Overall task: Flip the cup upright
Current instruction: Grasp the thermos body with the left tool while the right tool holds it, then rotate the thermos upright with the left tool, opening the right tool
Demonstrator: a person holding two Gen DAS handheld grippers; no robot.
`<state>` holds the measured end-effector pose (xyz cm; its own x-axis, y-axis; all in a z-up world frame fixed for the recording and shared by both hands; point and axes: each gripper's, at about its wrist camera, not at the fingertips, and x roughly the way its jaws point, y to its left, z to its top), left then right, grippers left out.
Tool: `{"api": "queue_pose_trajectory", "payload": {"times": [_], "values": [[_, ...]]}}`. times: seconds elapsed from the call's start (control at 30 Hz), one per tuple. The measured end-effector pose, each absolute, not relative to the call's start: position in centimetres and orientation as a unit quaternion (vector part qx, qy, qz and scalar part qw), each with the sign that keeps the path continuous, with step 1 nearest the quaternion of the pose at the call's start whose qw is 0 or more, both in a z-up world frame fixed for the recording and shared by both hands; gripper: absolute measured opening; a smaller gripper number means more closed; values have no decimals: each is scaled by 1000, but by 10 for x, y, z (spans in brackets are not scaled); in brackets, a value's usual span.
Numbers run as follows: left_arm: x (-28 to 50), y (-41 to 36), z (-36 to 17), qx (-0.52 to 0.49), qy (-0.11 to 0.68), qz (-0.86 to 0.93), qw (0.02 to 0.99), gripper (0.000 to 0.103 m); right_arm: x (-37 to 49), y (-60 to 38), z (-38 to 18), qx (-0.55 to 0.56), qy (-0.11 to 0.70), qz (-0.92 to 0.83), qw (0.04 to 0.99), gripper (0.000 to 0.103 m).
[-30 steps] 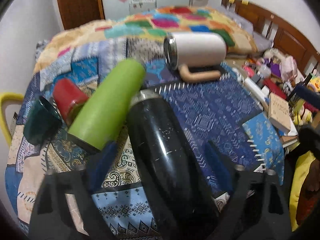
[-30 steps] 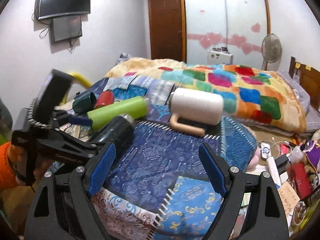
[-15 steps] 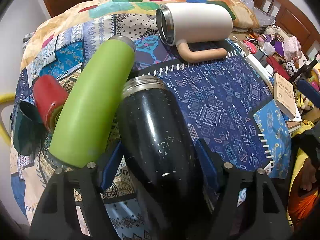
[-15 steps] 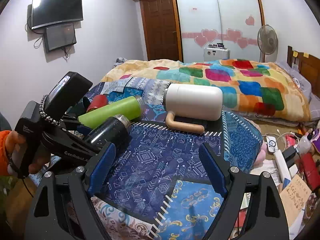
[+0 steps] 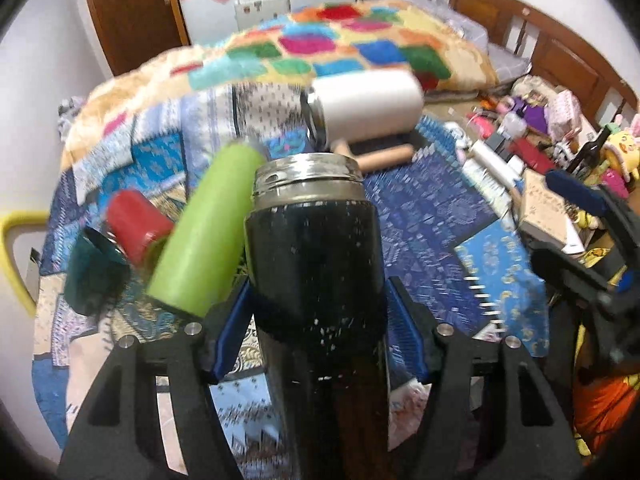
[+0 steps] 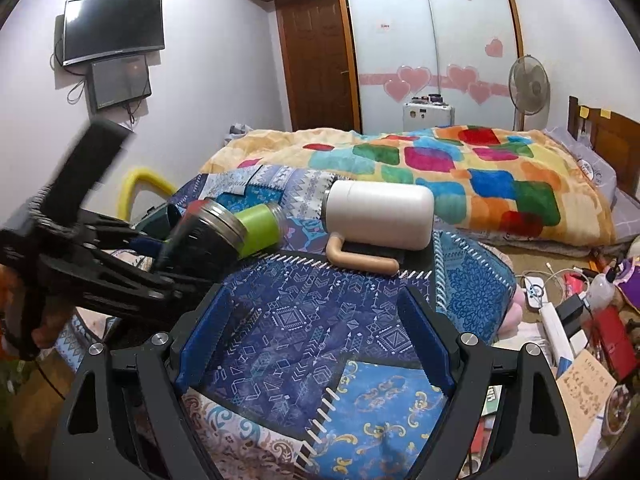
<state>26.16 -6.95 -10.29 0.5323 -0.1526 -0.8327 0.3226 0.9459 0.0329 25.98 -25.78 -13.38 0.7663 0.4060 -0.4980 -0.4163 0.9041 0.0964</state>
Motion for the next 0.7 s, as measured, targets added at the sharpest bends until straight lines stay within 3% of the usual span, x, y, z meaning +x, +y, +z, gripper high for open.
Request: {"api": "queue_pose_trajectory", "payload": {"times": [0.33,0.7], "values": [[204,-57,-42,75,375,-154,911,64,248,-257,-114,-5,235,220,947,83],[229,-50,-30,52,341,-146,927,64,252,-258,-112,0,229,214,950,84]]}}
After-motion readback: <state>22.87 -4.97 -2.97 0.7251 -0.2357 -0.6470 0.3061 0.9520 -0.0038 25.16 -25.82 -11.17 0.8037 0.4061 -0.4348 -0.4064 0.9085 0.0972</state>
